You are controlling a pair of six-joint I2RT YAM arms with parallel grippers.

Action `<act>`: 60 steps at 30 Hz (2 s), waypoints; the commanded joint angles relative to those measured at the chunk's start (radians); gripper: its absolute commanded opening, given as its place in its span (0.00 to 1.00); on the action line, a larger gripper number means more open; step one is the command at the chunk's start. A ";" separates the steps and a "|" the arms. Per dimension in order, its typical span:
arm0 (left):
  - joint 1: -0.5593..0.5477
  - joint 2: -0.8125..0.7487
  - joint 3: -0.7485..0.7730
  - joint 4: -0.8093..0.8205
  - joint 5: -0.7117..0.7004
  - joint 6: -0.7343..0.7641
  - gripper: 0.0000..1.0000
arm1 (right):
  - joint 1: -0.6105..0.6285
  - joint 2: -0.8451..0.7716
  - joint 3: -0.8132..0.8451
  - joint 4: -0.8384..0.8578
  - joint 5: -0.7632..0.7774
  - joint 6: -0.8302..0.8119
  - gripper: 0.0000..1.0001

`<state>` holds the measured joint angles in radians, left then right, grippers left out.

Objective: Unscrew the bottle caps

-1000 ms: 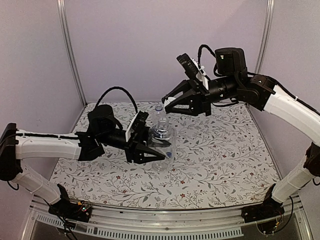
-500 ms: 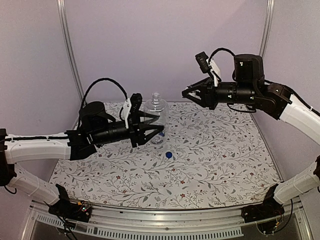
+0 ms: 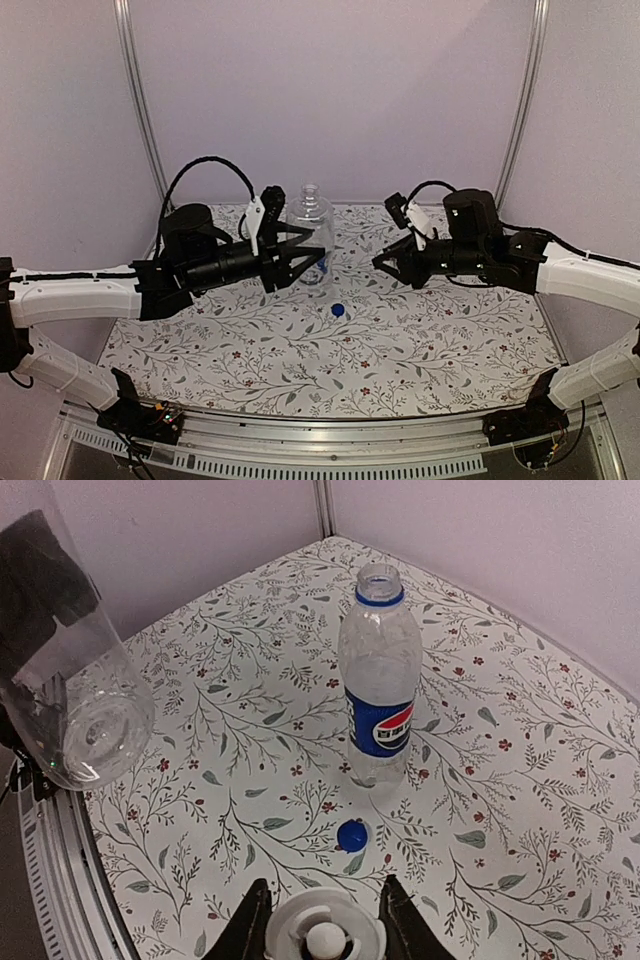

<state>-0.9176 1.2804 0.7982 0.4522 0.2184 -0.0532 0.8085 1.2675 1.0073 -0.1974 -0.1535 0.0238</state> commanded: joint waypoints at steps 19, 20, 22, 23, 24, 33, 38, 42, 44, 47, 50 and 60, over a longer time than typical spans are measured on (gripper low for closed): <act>0.011 -0.022 0.003 -0.012 -0.013 0.011 0.51 | -0.006 0.397 -0.161 0.285 0.123 0.067 0.13; 0.011 -0.024 0.003 -0.012 -0.014 0.012 0.51 | -0.006 0.416 -0.157 0.284 0.126 0.064 0.13; 0.010 -0.024 0.003 -0.013 -0.014 0.012 0.51 | -0.008 0.449 -0.152 0.283 0.132 0.062 0.14; 0.010 -0.025 0.003 -0.013 -0.013 0.012 0.52 | -0.010 0.463 -0.150 0.283 0.129 0.062 0.17; 0.011 -0.026 0.004 -0.014 -0.014 0.013 0.52 | -0.013 0.471 -0.148 0.283 0.128 0.062 0.17; 0.011 -0.021 0.005 -0.020 -0.011 0.015 0.52 | -0.039 0.519 -0.153 0.289 0.124 0.068 0.17; 0.011 -0.020 0.005 -0.020 -0.013 0.016 0.53 | -0.055 0.519 -0.177 0.296 0.135 0.076 0.17; 0.010 -0.018 0.005 -0.021 -0.009 0.016 0.53 | -0.075 0.522 -0.194 0.306 0.126 0.086 0.19; 0.011 -0.018 0.004 -0.021 -0.010 0.017 0.53 | -0.078 0.526 -0.197 0.308 0.118 0.089 0.20; 0.011 -0.019 0.006 -0.023 -0.010 0.019 0.53 | -0.079 0.542 -0.198 0.306 0.112 0.090 0.24; 0.011 -0.021 0.005 -0.024 -0.012 0.021 0.54 | -0.080 0.547 -0.197 0.302 0.108 0.092 0.32; 0.010 -0.029 0.003 -0.025 -0.012 0.024 0.54 | -0.083 0.511 -0.200 0.264 0.118 0.100 0.52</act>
<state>-0.9176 1.2751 0.7982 0.4278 0.2119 -0.0441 0.7319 1.7893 0.8227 0.1047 -0.0364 0.1173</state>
